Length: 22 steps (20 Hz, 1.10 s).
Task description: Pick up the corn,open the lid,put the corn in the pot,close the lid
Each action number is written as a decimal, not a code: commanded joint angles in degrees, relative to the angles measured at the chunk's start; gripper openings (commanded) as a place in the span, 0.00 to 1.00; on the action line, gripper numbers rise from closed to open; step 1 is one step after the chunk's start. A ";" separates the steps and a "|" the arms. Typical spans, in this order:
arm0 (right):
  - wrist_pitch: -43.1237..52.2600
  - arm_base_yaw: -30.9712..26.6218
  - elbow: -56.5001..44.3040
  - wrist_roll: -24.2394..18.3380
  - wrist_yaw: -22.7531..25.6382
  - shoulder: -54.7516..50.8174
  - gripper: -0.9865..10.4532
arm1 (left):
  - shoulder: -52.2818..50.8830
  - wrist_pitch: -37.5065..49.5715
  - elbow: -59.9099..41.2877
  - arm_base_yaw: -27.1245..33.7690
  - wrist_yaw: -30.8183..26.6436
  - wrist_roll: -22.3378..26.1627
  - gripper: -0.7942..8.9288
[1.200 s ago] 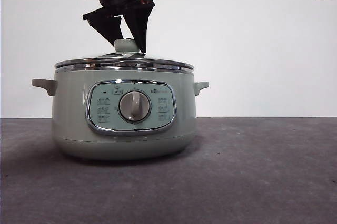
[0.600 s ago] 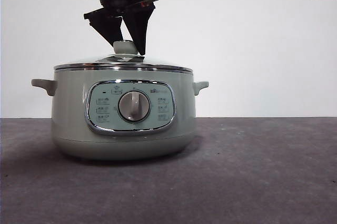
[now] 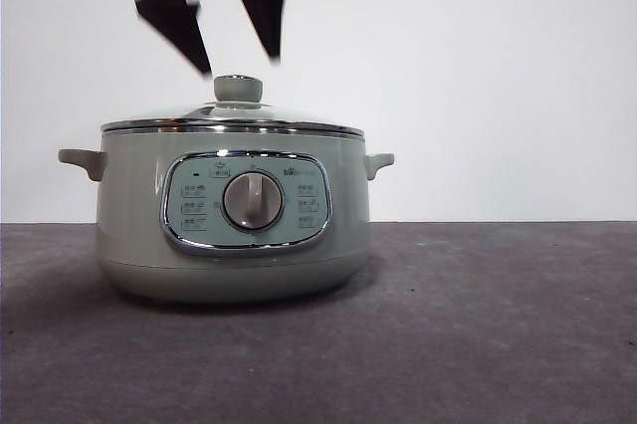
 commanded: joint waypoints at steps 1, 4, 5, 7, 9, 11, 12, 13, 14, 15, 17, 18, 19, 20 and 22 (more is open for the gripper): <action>-1.46 0.09 -0.57 0.28 2.45 -0.02 0.08 | -6.03 -2.38 0.00 -0.15 0.24 -0.81 0.78; -1.46 0.09 -0.57 0.76 4.74 0.09 0.08 | -13.42 -2.49 0.00 -0.28 0.31 -1.81 0.32; -1.46 0.09 -0.57 0.72 4.72 0.09 0.08 | -15.87 -2.49 0.00 -0.31 0.31 -1.81 0.12; -1.46 0.09 -0.57 0.68 4.79 0.09 0.08 | -20.02 -2.49 0.00 -0.31 0.46 -2.40 0.08; -1.46 0.09 -0.57 0.68 4.79 0.09 0.08 | -23.61 -2.49 0.00 -0.31 0.74 -3.76 0.08; -1.46 0.09 -0.57 0.68 4.79 0.07 0.08 | -26.67 -2.47 0.00 -0.31 0.72 -3.98 0.08; -1.46 0.09 -0.57 0.68 4.79 0.09 0.08 | -27.63 -2.47 0.00 -0.31 0.72 -3.96 0.08; -1.46 0.09 -0.57 0.68 4.79 0.09 0.08 | -28.39 -2.47 0.00 -0.28 0.70 -3.96 0.08; -1.46 0.09 -0.57 0.68 4.79 0.11 0.08 | -28.89 -2.47 0.00 -0.28 0.68 -3.96 0.08; -1.46 0.09 -0.57 0.68 4.79 0.11 0.08 | -29.07 -2.47 0.00 -0.22 0.66 -3.96 0.08; -1.46 0.09 -0.57 0.68 4.79 0.11 0.08 | -28.98 -2.47 0.00 -0.07 0.63 -3.96 0.08; -1.46 0.09 -0.57 0.68 4.79 0.11 0.08 | -28.74 -2.47 0.00 -0.07 0.66 -3.96 0.08; -1.46 0.09 -0.57 0.70 4.79 0.11 0.08 | -28.50 -2.47 0.00 -0.09 0.66 -3.80 0.08; -1.46 0.09 -0.57 0.68 4.79 0.11 0.08 | -28.35 -2.47 0.00 -0.09 -1.11 2.71 0.08; -1.44 0.09 -0.57 0.68 4.79 0.11 0.08 | -28.57 -2.62 -0.94 0.39 -3.45 4.94 0.08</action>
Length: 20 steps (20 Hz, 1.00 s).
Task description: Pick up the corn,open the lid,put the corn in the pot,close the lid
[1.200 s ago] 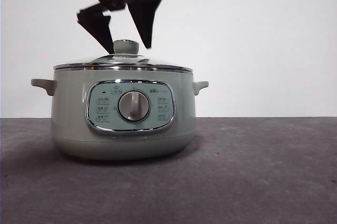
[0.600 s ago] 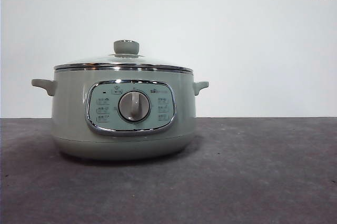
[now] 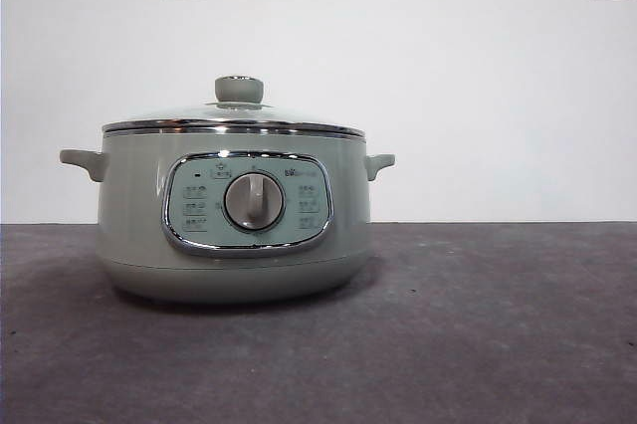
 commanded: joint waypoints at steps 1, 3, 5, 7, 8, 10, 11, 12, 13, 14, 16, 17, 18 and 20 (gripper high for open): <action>-1.44 0.09 -0.57 0.63 0.31 0.00 0.08 | -1.27 -0.15 -2.10 1.81 -0.96 3.04 0.08; -1.46 0.09 -0.57 0.63 0.31 0.00 0.08 | -3.43 -0.15 -6.78 5.14 -0.92 2.56 0.08; -1.44 0.09 -0.57 0.63 0.31 0.02 0.08 | -6.67 -0.13 -14.80 8.41 -0.94 3.08 0.08; -1.46 0.09 -0.57 0.63 0.33 0.02 0.08 | -11.32 2.95 -25.66 11.89 -0.94 3.13 0.08; -1.46 0.09 -0.57 0.63 0.31 0.02 0.08 | -14.58 8.09 -32.39 13.73 -0.70 2.80 0.08; -1.44 0.09 -0.57 0.63 0.31 0.02 0.08 | -22.58 23.12 -47.80 17.27 0.63 1.92 0.08; -1.44 0.09 -0.57 0.63 0.31 0.02 0.08 | -27.06 31.47 -55.95 18.84 0.96 1.66 0.08; -1.46 0.09 -0.57 0.63 0.31 0.02 0.08 | -31.61 39.58 -64.13 20.24 1.25 1.55 0.08; -1.46 0.09 -0.57 0.66 0.31 0.02 0.08 | -36.13 46.99 -71.95 21.44 1.22 1.53 0.08; -1.46 0.09 -0.57 0.66 0.31 0.02 0.08 | -40.52 54.18 -79.56 22.49 1.22 1.46 0.08; -1.46 0.09 -0.57 0.63 0.31 0.02 0.08 | -49.18 66.05 -93.24 24.04 1.20 -0.52 0.08; -1.46 0.09 -0.57 0.63 0.31 0.02 0.08 | -53.27 69.57 -98.95 24.55 1.18 -1.97 0.08; -1.46 0.09 -0.57 0.63 0.31 0.02 0.08 | -57.46 72.11 -104.32 24.92 1.16 -3.50 0.08; -1.46 0.09 -0.57 0.66 0.31 0.02 0.08 | -63.95 74.49 -111.80 25.05 1.20 -6.23 0.08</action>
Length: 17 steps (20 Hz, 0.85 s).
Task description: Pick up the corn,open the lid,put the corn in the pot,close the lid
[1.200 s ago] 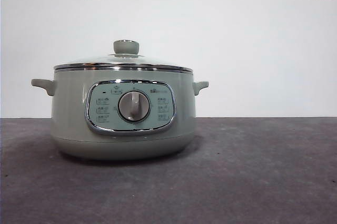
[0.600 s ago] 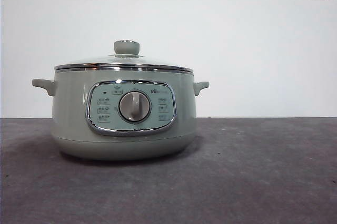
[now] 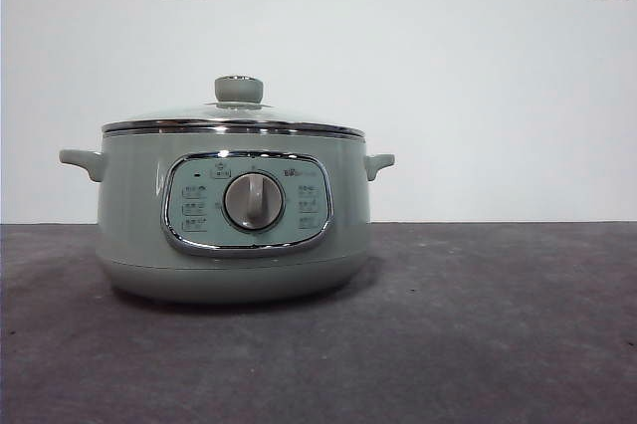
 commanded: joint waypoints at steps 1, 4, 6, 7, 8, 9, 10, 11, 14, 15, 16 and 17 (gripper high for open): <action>-1.46 0.07 -0.57 0.63 0.22 -0.02 0.08 | -6.25 1.92 -6.82 0.20 0.39 -5.14 0.08; -1.46 0.07 -0.57 0.63 0.22 -0.02 0.08 | -12.87 2.19 -11.56 0.20 0.37 -7.45 0.08; -1.46 0.07 -0.57 0.63 0.22 0.00 0.09 | -15.41 -0.57 -11.72 0.22 0.20 -7.37 0.08; -1.46 0.07 -0.57 0.63 0.22 0.00 0.09 | -16.11 -0.96 -11.72 0.20 -0.98 -6.93 0.08; -1.46 0.07 -0.57 0.63 0.22 -0.02 0.09 | -17.03 -1.79 -11.72 0.20 -2.75 -6.38 0.08; -1.46 0.07 -0.57 0.63 0.22 -0.02 0.09 | -18.12 -3.23 -11.72 0.20 -3.85 -6.12 0.08; -1.46 0.07 -0.57 0.63 0.22 -0.02 0.09 | -18.56 -5.14 -11.72 0.20 -4.52 -6.10 0.08; -1.46 0.07 -0.57 0.63 0.22 0.04 0.09 | -18.56 -6.71 -11.72 0.20 -4.81 -6.12 0.08; -1.46 0.07 -0.57 0.66 0.22 0.31 0.09 | -18.58 -6.56 -11.72 0.20 -4.63 -5.29 0.08; -1.46 0.07 -0.57 0.66 0.20 0.31 0.09 | -18.58 -6.45 -11.72 0.20 -4.24 -5.29 0.08; -1.46 0.07 -0.57 0.63 0.22 0.33 0.09 | -18.58 -6.45 -11.72 0.20 -4.07 -5.29 0.08; -1.46 0.07 -0.57 0.63 0.22 0.31 0.09 | -18.49 -6.45 -11.72 0.20 -4.04 -5.29 0.08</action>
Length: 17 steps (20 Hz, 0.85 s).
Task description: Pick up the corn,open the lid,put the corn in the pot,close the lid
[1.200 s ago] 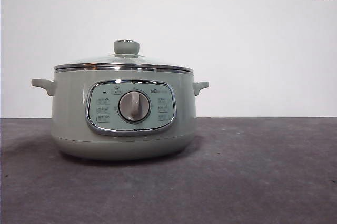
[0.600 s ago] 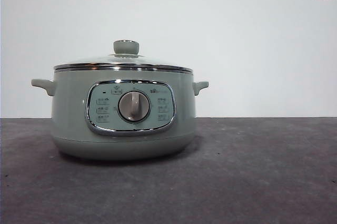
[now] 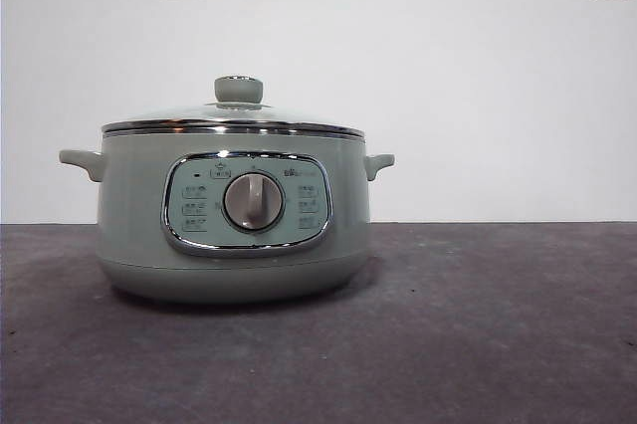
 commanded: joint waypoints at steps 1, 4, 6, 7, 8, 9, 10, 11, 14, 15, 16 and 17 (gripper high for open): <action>-1.46 0.07 -0.57 0.63 0.22 0.02 0.09 | 0.35 0.44 -0.61 0.11 0.31 0.72 0.08; -1.46 0.07 -0.57 0.66 0.22 0.02 0.09 | 1.22 0.44 -0.61 0.11 0.31 0.72 0.08; -1.46 0.07 -0.57 0.63 0.22 0.02 0.09 | 1.88 0.44 -0.61 0.11 0.31 0.72 0.08; -1.46 0.07 -0.57 0.63 0.22 0.02 0.09 | 2.21 0.44 -0.61 0.11 0.31 0.72 0.08; -1.44 0.07 -0.57 0.63 0.22 0.02 0.09 | 2.54 0.46 -0.61 0.11 0.31 0.72 0.08; -1.46 0.07 -0.57 0.63 0.22 0.02 0.09 | 2.91 0.44 -0.61 0.11 0.31 0.72 0.08; -1.46 0.07 -0.57 0.66 0.22 0.02 0.09 | 3.28 0.44 -0.61 0.11 0.31 0.72 0.08; -1.44 -0.33 -0.57 0.63 0.33 -0.04 0.09 | 3.58 0.46 -0.61 0.11 0.31 0.72 0.08; 0.90 -9.05 -1.44 -5.25 1.01 -2.80 0.09 | 4.35 0.44 -0.61 0.11 0.31 0.72 0.08; 5.07 -13.81 -3.74 -5.86 1.03 -5.11 0.09 | 4.55 0.46 -0.61 0.11 0.31 0.72 0.08; 11.72 -19.02 -7.82 -6.10 1.01 -8.35 0.09 | 4.55 0.46 -0.61 0.11 0.33 0.72 0.08; 18.78 -23.69 -12.70 -6.23 0.96 -11.82 0.09 | 4.55 0.44 -0.61 0.11 0.33 0.72 0.08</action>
